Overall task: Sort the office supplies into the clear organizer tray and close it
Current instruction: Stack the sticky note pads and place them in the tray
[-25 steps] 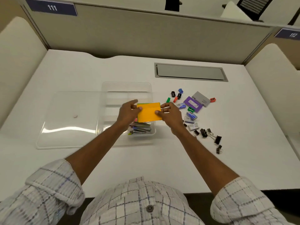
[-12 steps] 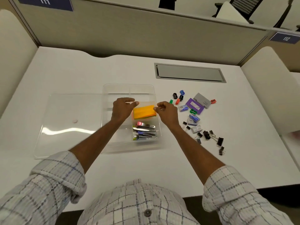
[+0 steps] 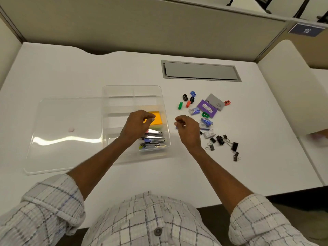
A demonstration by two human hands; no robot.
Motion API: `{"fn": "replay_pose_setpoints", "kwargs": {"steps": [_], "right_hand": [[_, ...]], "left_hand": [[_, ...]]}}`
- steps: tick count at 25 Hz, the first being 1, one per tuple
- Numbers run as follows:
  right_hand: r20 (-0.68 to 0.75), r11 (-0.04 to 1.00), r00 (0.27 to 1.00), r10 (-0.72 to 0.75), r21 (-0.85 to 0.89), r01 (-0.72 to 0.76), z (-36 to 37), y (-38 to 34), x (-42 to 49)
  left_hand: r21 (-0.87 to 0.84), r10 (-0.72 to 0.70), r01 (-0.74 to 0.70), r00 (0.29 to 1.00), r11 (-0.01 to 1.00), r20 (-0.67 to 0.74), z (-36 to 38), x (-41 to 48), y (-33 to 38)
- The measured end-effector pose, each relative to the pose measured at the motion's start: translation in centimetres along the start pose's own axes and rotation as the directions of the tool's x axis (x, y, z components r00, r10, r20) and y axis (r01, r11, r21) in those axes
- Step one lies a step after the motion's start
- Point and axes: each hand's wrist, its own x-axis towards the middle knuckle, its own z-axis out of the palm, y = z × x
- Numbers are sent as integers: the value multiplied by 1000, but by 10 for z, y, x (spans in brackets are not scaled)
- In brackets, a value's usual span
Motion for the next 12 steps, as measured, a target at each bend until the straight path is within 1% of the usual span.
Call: {"fn": "replay_pose_setpoints", "kwargs": {"steps": [1,4,6,9,12], "right_hand": [[-3,1000,1000,12,5,-12,-5,8,-4],[-10,996,998,69,-55,-69,-24,35,-19],[-44,993,994,102,-47,-105,-38,52,-28],[-104,993,990,94,-56,-100,-65,76,-37],[-108,991,990,89,-85,-99,-85,95,-32]], "left_hand": [[20,19,-20,999,1000,29,5,-2,5],[82,106,-115,988,990,113,26,-7,20],[112,141,-159,978,981,152,43,-10,30],[148,163,-193,967,970,194,73,-12,46],[164,167,-207,959,965,228,100,-10,62]]}}
